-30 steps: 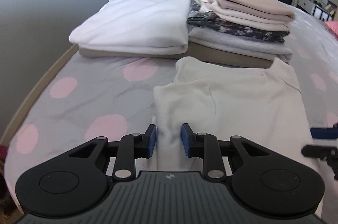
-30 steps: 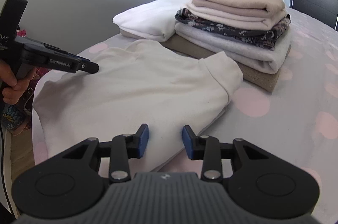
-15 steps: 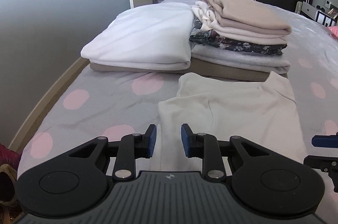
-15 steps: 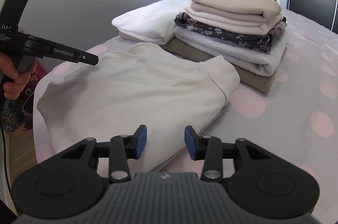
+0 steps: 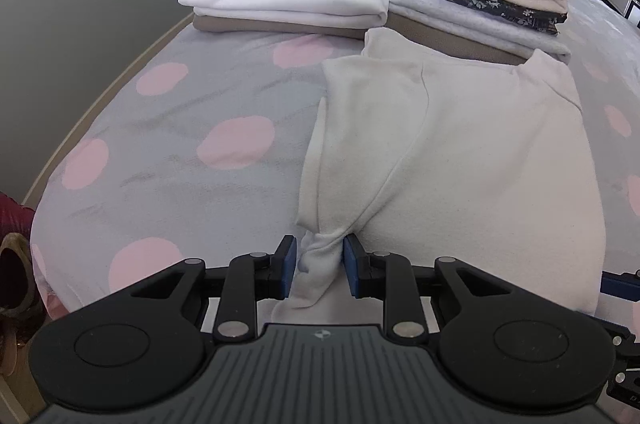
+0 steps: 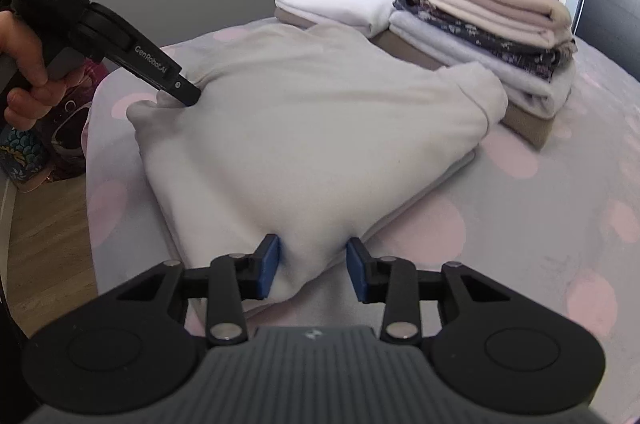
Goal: Fold clothes
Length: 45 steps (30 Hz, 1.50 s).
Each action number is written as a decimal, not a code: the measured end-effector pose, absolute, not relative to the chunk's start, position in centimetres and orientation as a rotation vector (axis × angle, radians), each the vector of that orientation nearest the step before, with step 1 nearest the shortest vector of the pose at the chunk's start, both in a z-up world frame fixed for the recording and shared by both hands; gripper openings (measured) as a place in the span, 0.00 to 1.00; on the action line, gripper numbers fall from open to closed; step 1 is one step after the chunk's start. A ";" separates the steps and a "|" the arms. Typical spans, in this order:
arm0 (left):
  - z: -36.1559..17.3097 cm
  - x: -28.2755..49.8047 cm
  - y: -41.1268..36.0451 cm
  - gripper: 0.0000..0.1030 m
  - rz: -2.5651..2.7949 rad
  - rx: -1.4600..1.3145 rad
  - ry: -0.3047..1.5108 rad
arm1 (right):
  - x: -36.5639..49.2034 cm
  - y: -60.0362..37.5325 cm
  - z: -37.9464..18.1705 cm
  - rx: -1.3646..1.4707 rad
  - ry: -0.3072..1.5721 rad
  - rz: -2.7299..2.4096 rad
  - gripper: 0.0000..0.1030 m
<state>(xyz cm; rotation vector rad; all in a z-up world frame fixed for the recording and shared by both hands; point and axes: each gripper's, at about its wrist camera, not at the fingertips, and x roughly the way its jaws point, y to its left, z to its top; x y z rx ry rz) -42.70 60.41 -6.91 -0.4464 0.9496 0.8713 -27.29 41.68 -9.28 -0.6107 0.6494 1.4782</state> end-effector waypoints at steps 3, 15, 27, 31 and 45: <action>-5.5 -42.8 59.4 0.22 0.892 -0.430 0.931 | -26.9 41.4 -8.7 -0.575 0.685 1.473 0.39; 2.8 -40.7 48.7 0.57 0.954 -0.285 0.793 | -26.0 38.3 -2.7 -0.598 0.795 1.382 0.59; 2.7 -38.4 40.9 0.61 1.015 -0.336 0.804 | -26.6 32.6 -0.2 -0.632 0.731 1.358 0.66; 2.2 -38.6 39.7 0.61 1.024 -0.390 0.787 | -26.5 31.5 -0.6 -0.631 0.744 1.340 0.66; -0.3 -38.6 37.4 0.61 1.068 -0.431 0.837 | -26.2 30.3 -2.0 -0.630 0.788 1.320 0.68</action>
